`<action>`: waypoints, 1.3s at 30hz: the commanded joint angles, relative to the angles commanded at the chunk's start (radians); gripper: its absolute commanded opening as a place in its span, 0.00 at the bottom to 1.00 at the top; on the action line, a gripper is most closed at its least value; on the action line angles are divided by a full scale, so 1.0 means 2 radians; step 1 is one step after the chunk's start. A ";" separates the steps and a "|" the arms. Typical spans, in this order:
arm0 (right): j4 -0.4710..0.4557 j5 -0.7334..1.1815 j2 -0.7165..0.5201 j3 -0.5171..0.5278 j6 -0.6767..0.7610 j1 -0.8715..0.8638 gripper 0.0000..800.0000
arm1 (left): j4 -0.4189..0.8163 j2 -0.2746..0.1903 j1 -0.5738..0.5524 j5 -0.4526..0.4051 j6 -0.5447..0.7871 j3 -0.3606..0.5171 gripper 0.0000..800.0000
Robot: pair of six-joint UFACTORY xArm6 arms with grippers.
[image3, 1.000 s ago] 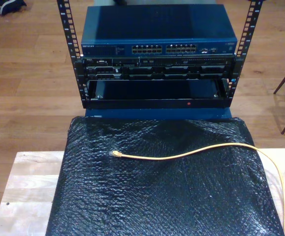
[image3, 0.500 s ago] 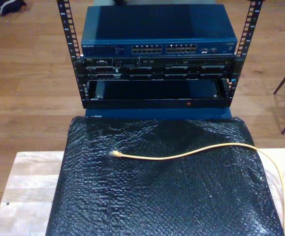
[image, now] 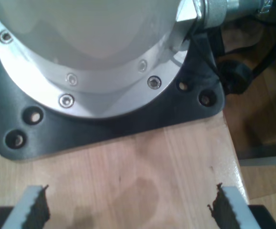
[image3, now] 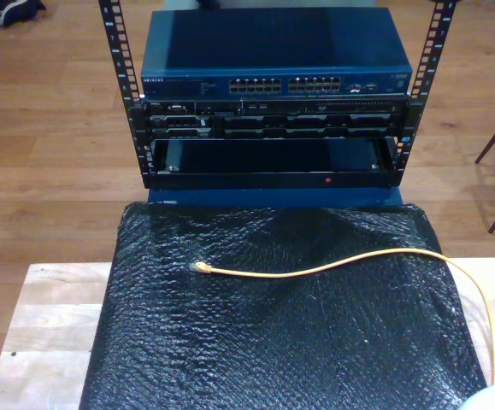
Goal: Grab the cable and plug it in
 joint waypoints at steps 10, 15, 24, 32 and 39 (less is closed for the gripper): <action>0.005 0.116 0.002 -0.091 0.068 0.008 1.00 | 0.002 -0.008 0.000 0.058 -0.003 -0.038 1.00; 0.005 0.150 0.004 -0.128 0.099 0.025 1.00 | -0.001 -0.008 -0.003 0.129 -0.006 -0.094 1.00; 0.006 0.153 0.054 -0.203 0.228 0.105 1.00 | -0.040 -0.005 -0.038 0.229 -0.044 -0.190 1.00; 0.007 0.174 0.123 -0.292 0.368 0.183 1.00 | -0.067 -0.006 -0.094 0.297 -0.105 -0.239 1.00; 0.055 0.220 0.174 -0.367 0.452 0.239 1.00 | -0.092 -0.006 -0.157 0.300 -0.179 -0.257 1.00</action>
